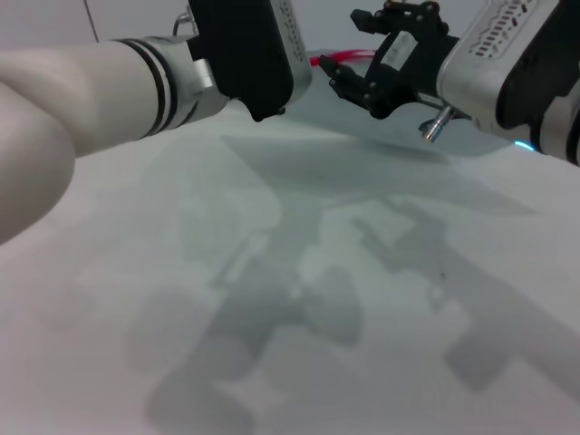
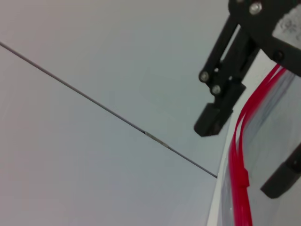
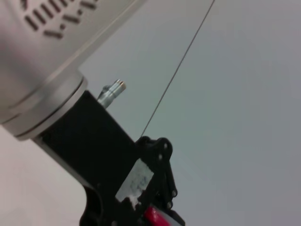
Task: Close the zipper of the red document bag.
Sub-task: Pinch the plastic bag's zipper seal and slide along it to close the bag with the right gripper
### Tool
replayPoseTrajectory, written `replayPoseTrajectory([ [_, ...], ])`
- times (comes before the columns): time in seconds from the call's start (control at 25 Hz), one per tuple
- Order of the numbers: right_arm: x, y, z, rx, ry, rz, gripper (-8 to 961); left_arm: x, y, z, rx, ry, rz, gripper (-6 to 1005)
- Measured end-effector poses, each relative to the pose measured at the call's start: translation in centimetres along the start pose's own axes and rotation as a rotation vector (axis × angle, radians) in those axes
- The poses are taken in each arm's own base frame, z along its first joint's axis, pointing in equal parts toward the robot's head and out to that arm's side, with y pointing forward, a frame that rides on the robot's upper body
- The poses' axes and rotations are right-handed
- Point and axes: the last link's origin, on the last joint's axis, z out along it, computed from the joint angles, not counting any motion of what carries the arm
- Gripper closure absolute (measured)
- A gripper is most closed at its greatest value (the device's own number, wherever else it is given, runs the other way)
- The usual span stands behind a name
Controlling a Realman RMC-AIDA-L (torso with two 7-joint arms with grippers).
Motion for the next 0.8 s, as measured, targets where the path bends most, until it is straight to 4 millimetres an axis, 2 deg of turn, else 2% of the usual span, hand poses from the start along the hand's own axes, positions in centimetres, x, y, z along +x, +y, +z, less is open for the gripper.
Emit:
replayPoseTrajectory([
  [0.8,0.73,0.27,0.79,0.065,0.009,-0.213,392,0.89,-0.21,-0.03,0.006,0.023,0.01,944],
])
